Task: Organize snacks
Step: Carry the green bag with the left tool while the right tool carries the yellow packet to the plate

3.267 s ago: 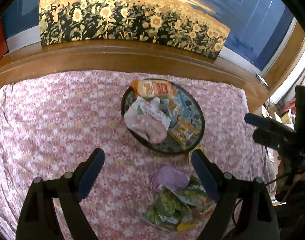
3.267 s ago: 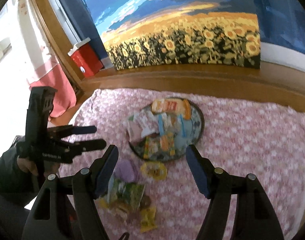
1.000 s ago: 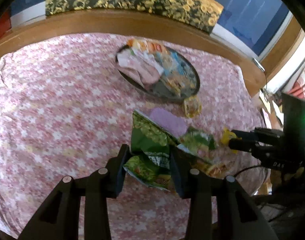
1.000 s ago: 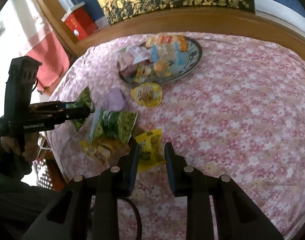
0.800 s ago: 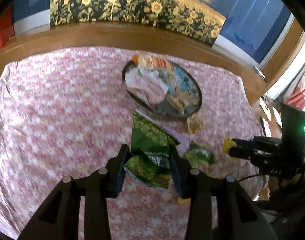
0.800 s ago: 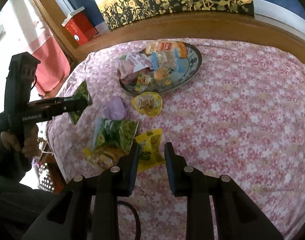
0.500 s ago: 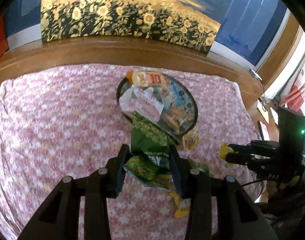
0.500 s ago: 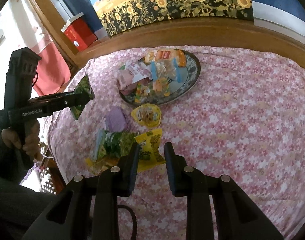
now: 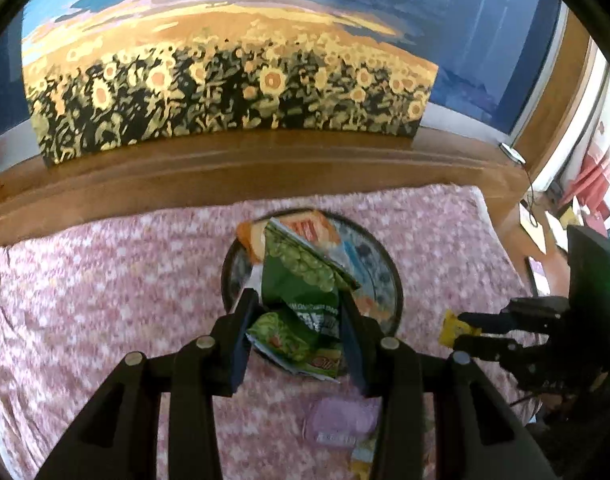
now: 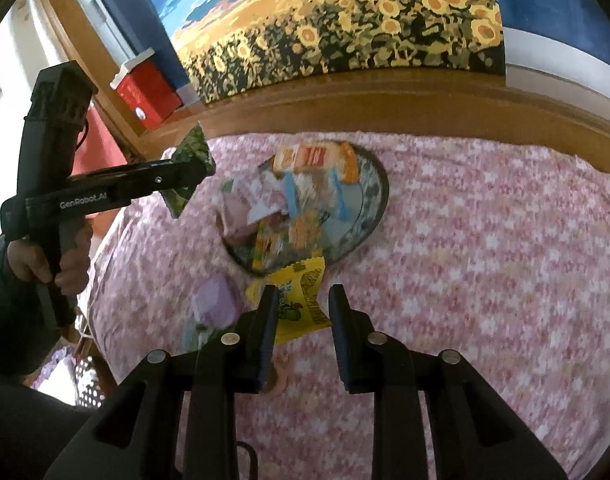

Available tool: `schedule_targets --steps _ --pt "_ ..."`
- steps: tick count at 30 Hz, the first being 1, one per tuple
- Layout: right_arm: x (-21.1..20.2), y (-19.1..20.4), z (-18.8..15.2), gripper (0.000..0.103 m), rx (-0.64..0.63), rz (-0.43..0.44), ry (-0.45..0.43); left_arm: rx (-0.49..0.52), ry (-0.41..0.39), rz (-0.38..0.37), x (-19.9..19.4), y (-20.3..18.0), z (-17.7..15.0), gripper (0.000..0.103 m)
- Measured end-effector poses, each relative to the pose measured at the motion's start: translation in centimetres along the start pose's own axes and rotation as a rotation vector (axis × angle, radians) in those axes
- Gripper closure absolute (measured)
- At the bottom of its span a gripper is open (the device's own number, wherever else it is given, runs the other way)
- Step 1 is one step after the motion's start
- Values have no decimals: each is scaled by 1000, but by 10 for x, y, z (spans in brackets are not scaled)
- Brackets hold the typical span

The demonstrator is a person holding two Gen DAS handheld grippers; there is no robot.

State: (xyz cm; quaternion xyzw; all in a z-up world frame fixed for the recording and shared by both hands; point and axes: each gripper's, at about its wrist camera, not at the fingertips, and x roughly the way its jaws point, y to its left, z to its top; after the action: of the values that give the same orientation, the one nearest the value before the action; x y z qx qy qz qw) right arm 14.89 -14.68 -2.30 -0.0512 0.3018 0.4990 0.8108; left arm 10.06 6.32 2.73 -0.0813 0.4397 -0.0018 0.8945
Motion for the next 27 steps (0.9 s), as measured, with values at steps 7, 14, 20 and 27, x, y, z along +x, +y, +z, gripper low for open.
schedule_targets --steps 7,14,20,27 --pt "9 -6 18 76 9 -4 -15 23 21 -5 19 -6 11 61" --pt "36 -16 36 76 6 -17 15 26 54 3 42 -2 20 61" --pt "66 -20 49 76 -49 -25 66 42 92 0 63 -4 29 61" --pt "79 -20 52 76 -70 -25 92 50 124 2 84 -6 32 61"
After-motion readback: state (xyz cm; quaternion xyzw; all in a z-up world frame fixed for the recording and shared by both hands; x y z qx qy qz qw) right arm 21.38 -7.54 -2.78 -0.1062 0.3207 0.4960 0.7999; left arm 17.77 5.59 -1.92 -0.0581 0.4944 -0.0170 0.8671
